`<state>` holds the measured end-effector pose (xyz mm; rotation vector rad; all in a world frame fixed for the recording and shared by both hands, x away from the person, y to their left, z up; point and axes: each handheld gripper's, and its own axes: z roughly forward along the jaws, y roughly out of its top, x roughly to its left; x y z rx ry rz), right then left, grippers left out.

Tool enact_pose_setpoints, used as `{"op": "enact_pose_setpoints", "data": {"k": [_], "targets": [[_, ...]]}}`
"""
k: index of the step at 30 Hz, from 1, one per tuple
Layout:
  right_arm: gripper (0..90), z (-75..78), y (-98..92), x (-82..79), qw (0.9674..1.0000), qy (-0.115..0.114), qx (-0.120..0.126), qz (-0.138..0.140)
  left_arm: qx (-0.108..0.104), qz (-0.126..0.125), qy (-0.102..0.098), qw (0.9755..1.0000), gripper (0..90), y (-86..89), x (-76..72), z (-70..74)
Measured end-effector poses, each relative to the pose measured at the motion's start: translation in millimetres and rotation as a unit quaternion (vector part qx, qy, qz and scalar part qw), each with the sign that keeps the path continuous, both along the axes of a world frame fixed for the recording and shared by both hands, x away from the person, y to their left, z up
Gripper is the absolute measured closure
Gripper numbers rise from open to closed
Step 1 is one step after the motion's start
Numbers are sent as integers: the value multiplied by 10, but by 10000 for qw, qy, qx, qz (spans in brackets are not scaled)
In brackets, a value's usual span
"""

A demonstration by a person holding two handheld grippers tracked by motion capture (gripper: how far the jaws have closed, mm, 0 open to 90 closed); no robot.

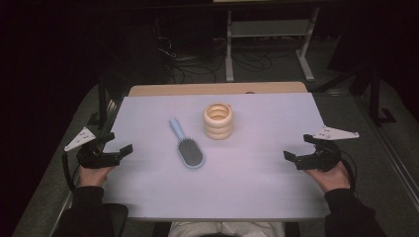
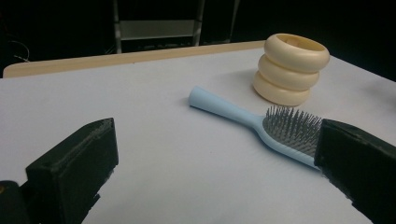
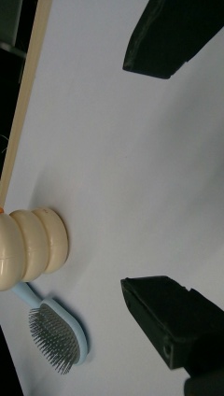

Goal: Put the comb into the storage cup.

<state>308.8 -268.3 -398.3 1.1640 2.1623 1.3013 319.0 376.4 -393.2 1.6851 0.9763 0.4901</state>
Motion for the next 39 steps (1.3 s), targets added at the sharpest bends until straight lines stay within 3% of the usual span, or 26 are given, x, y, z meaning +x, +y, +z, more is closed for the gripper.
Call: {"op": "enact_pose_setpoints", "data": {"k": [13, 17, 21, 32, 39], "targets": [[0, 62, -41, -88, 9996, -213, 174, -51, 115, -60, -56, 9999, 0, -27, -13, 23], [0, 62, -56, -94, 9995, -198, 235, -61, 96, -75, -47, 9999, 0, -36, -9, 32], [0, 42, -48, -73, 9997, -141, 212, -26, 215, -85, 40, 9997, 0, -40, 45, 56], [0, 57, -50, -91, 9994, -209, 277, -19, 359, -298, 155, 9988, 0, -84, 168, 246], [0, 60, -58, -96, 9993, -197, 311, -34, 625, -478, 109, 9968, 0, -178, 252, 443]]}}
